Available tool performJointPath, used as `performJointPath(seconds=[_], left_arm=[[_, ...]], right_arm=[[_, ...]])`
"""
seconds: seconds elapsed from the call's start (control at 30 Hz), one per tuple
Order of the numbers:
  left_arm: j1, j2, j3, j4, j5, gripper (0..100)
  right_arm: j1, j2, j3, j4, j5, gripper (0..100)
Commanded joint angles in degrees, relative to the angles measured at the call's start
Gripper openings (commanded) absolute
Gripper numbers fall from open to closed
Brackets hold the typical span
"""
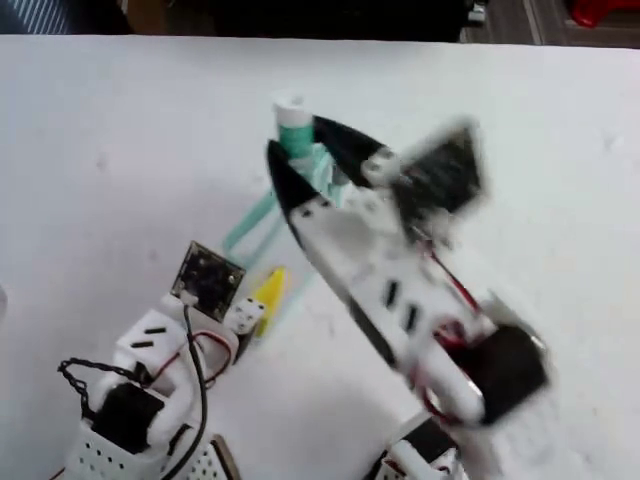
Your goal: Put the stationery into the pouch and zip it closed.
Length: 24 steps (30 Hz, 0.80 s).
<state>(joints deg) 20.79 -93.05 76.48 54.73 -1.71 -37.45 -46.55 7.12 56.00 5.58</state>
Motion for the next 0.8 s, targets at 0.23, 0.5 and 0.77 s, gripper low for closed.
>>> performJointPath(seconds=[0.23, 0.5, 0.77], left_arm=[[-0.48, 0.22, -2.81, 0.35, 0.09, 17], [-0.57, 0.22, -2.55, -0.44, 0.09, 17], [-0.57, 0.22, -2.46, -0.35, 0.09, 20]], right_arm=[[-4.26, 4.88, 7.56, -11.03, -0.35, 1.6], [-2.24, 4.70, 13.45, -11.30, -0.35, 1.6], [-2.51, -0.22, 11.52, -10.95, -0.70, 1.6]])
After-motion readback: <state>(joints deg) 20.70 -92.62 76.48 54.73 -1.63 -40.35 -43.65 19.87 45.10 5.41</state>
